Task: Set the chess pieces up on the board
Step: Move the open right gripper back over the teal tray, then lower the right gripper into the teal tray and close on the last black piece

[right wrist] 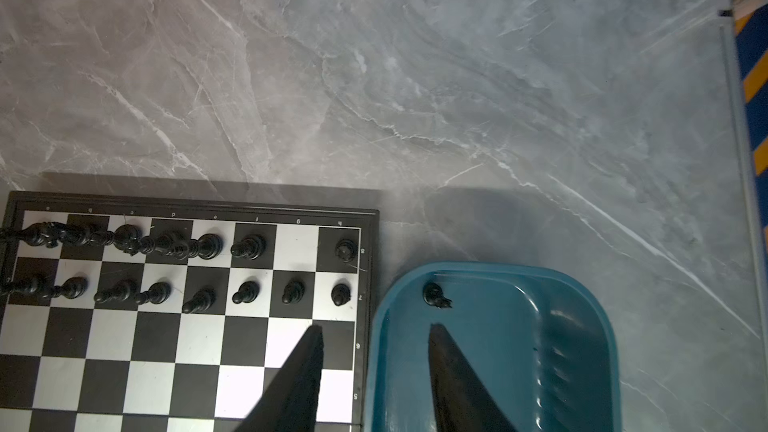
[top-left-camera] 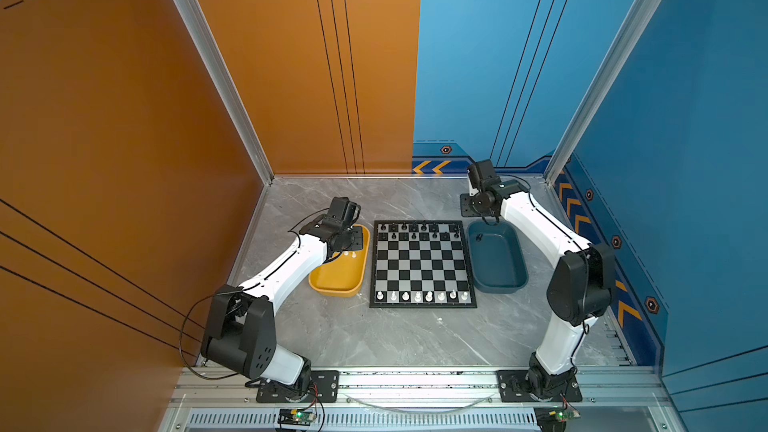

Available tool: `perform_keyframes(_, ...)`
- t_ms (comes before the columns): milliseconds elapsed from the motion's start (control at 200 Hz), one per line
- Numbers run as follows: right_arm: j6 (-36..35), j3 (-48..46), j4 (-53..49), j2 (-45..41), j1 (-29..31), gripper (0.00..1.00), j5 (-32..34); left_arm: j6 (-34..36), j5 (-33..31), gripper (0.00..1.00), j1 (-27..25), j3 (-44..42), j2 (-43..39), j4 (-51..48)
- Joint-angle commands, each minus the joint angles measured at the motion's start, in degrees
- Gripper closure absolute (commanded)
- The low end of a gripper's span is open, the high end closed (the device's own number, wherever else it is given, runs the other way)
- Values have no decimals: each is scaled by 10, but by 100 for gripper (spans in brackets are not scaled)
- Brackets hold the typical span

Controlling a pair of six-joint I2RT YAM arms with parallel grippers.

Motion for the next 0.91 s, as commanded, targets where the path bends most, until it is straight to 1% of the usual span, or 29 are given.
perform_keyframes(0,1,-43,10,-31,-18,56,27,-2,11,60,2,-7,-17,2)
perform_keyframes(175,25,-104,36,-53,-47,57,14,-3,14,60,1,-5,-15,1)
perform_keyframes(320,36,-134,49,-39,-64,57,2,-3,13,60,0,-5,-13,1)
perform_keyframes(621,52,-134,74,20,-80,59,-15,-3,15,61,-2,-4,-9,1)
perform_keyframes(901,61,-127,83,53,-84,60,-23,-3,16,62,-2,-2,-6,0)
